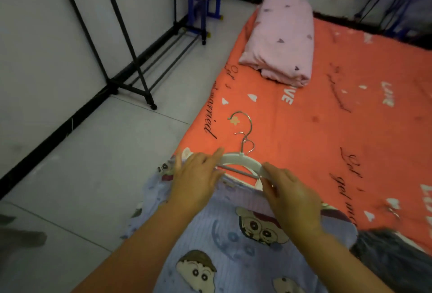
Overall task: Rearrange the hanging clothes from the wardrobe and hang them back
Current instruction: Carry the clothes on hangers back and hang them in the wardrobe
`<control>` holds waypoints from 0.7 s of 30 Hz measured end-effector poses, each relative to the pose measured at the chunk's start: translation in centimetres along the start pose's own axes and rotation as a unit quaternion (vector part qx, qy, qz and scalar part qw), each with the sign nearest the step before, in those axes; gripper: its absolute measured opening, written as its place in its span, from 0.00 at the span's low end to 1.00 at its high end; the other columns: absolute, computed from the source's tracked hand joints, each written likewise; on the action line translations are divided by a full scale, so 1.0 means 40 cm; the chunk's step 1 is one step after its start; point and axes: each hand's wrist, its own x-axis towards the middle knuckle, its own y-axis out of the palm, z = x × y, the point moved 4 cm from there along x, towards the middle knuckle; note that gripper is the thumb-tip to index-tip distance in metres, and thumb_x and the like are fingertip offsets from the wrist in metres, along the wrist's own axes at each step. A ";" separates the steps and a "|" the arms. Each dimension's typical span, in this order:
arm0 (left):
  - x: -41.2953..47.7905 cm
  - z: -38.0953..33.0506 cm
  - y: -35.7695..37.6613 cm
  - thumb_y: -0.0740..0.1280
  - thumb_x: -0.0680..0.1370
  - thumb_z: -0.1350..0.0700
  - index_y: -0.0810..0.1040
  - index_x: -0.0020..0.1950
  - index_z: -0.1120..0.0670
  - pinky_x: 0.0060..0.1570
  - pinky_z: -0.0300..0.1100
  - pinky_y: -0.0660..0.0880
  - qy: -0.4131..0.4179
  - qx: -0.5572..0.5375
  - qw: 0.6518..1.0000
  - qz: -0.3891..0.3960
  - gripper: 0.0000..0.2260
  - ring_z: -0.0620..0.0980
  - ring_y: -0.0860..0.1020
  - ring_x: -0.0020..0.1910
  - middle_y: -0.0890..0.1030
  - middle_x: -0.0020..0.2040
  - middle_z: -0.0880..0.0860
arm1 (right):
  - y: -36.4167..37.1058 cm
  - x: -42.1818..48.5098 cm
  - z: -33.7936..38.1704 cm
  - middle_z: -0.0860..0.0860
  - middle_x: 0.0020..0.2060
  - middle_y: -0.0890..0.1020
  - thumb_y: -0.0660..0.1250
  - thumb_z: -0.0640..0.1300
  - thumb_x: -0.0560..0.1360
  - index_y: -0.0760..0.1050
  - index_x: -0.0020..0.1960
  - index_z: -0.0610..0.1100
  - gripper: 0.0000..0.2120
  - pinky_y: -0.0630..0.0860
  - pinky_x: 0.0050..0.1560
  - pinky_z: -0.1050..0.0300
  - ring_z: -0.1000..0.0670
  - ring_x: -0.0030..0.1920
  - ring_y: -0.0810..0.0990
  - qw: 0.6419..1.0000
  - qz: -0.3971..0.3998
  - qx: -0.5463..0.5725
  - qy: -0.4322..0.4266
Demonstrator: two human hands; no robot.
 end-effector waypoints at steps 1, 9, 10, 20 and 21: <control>-0.009 -0.014 -0.053 0.64 0.78 0.51 0.69 0.70 0.47 0.66 0.47 0.47 0.007 -0.004 1.000 -0.008 0.20 0.51 0.76 0.55 0.80 0.50 0.52 | -0.048 -0.002 0.031 0.48 0.29 0.80 0.68 0.42 0.68 0.83 0.46 0.43 0.08 0.66 0.19 0.61 0.46 0.23 0.75 1.000 -0.015 0.004 -0.013; -0.220 -0.102 -0.528 0.63 0.74 0.49 0.80 0.59 0.54 0.38 0.51 0.77 -0.021 -0.094 0.988 -0.118 0.17 0.55 0.79 0.37 0.79 0.40 0.54 | -0.377 -0.008 0.281 0.55 0.37 0.81 0.67 0.49 0.71 0.72 0.53 0.54 0.11 0.66 0.24 0.62 0.54 0.31 0.75 0.986 -0.027 0.125 -0.104; -0.259 -0.110 -0.589 0.63 0.74 0.50 0.81 0.58 0.55 0.36 0.52 0.78 -0.037 -0.091 0.984 -0.146 0.16 0.54 0.79 0.36 0.79 0.39 0.54 | -0.405 -0.010 0.311 0.54 0.37 0.81 0.71 0.47 0.70 0.73 0.53 0.55 0.14 0.67 0.25 0.63 0.54 0.31 0.75 0.982 -0.014 0.149 -0.118; -0.801 -0.244 -1.095 0.73 0.71 0.59 0.81 0.56 0.54 0.39 0.42 0.74 -0.170 0.033 0.904 -0.391 0.13 0.48 0.76 0.38 0.78 0.41 0.48 | -0.682 -0.148 0.735 0.53 0.34 0.80 0.79 0.42 0.63 0.77 0.58 0.51 0.25 0.72 0.21 0.59 0.53 0.27 0.76 0.886 0.017 0.283 -0.366; -0.867 -0.257 -1.132 0.72 0.72 0.57 0.81 0.57 0.53 0.38 0.42 0.74 -0.182 0.046 0.891 -0.414 0.13 0.46 0.76 0.38 0.78 0.41 0.47 | -0.708 -0.174 0.783 0.53 0.34 0.79 0.79 0.42 0.63 0.77 0.58 0.52 0.26 0.71 0.21 0.60 0.54 0.27 0.76 0.870 0.016 0.296 -0.394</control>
